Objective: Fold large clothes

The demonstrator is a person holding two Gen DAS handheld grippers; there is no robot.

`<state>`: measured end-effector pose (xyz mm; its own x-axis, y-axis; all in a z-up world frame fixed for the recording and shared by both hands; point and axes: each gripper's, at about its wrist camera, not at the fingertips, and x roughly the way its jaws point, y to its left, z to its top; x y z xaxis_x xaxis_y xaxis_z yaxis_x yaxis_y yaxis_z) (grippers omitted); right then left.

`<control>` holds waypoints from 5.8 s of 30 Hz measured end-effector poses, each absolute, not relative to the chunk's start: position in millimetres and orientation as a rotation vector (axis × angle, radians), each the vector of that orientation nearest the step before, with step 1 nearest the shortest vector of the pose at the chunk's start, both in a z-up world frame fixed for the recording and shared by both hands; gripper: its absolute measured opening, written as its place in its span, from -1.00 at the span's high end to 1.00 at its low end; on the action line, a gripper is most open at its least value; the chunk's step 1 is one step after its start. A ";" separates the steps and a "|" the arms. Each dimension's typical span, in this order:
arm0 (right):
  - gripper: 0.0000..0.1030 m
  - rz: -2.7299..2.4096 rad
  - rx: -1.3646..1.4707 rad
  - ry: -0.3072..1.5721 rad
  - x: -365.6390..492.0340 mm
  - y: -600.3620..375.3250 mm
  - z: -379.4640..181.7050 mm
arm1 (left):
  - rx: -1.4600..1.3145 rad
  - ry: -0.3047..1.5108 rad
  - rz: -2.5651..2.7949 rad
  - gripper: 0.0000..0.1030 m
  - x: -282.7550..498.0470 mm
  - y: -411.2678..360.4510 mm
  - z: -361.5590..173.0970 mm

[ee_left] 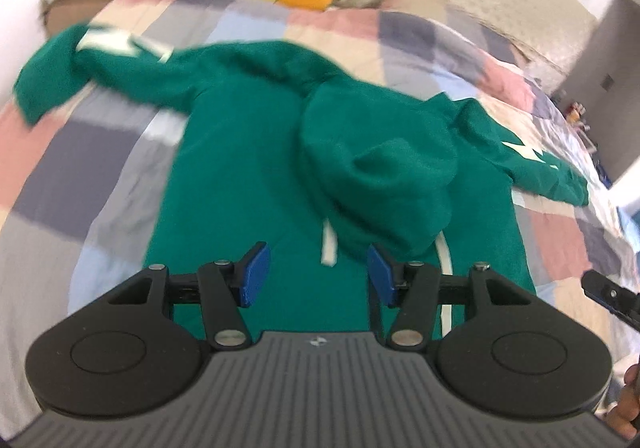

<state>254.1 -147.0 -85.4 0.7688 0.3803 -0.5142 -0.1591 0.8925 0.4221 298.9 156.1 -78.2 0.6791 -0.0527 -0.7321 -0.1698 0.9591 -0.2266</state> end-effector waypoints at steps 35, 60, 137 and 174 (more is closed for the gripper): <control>-0.21 0.255 0.234 0.659 318.7 -135.2 -182.2 | -0.009 0.809 0.100 -0.17 481.1 59.4 -236.0; -0.22 0.402 0.306 0.660 406.3 -130.8 -142.1 | -0.566 0.829 -0.047 -0.45 568.9 191.8 -173.3; -0.10 0.509 0.059 0.497 497.8 -36.8 -146.8 | -0.232 0.670 -0.141 -0.27 559.0 146.1 -171.6; 0.16 0.393 0.054 0.402 394.1 -61.2 -91.1 | -0.150 0.582 -0.066 -0.25 436.5 124.1 -114.9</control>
<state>394.1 -61.2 -91.1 0.8460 0.3831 -0.3708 -0.3618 0.9233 0.1285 436.5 124.1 -114.9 0.8334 -0.1047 -0.5427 0.0198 0.9869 -0.1599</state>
